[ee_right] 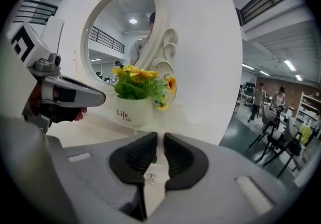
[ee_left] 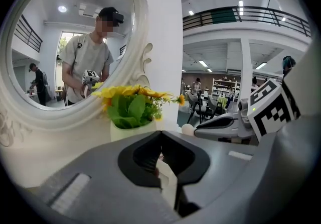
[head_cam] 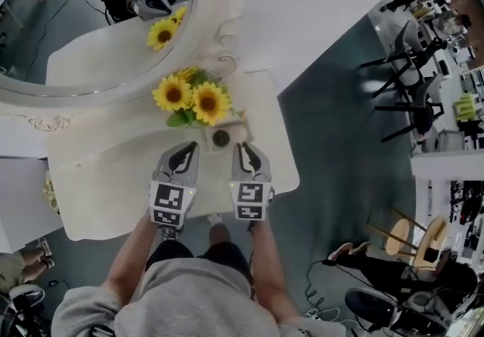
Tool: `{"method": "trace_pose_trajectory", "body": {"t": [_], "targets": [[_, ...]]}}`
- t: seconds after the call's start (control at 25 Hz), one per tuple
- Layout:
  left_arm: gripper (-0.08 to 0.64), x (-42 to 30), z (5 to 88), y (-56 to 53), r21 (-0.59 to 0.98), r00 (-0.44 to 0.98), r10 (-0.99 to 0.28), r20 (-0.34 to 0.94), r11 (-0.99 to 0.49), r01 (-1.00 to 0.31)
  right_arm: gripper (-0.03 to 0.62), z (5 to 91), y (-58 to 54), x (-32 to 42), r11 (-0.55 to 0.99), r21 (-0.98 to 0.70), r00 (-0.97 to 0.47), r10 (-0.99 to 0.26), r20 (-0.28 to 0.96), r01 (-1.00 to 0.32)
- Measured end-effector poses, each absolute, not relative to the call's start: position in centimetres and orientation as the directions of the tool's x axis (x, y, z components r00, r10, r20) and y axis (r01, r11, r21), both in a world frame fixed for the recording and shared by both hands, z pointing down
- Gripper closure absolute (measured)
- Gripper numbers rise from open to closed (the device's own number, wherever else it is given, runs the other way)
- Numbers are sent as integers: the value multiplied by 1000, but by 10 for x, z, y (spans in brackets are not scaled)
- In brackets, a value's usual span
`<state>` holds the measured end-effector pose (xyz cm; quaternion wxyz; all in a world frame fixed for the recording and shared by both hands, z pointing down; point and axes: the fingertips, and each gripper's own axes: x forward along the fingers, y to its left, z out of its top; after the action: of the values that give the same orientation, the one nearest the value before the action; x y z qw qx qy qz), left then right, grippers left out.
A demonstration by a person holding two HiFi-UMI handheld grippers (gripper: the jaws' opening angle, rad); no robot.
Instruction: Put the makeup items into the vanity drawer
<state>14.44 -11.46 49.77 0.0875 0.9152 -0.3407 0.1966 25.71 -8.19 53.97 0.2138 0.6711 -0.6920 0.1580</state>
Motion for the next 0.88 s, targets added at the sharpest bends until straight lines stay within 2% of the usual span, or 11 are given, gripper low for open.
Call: {"method": "trace_pose_trajectory", "body": {"t": [0.6,0.76,0.88], "targets": [[549,154,536,-112,39,652,-581,487,-732,-680,532,589,-88,266,80,5,-64,-828,557,-997],[549,152,538,-110,37,645,-586,491,-726,-687,486,587,-90,268,58,7,-45,-845,533,-998],[549,150,538,-110,34,640,-590,491,-722,-691,416,587,-90,267,54,-16,-54,-849,526,-998]]}}
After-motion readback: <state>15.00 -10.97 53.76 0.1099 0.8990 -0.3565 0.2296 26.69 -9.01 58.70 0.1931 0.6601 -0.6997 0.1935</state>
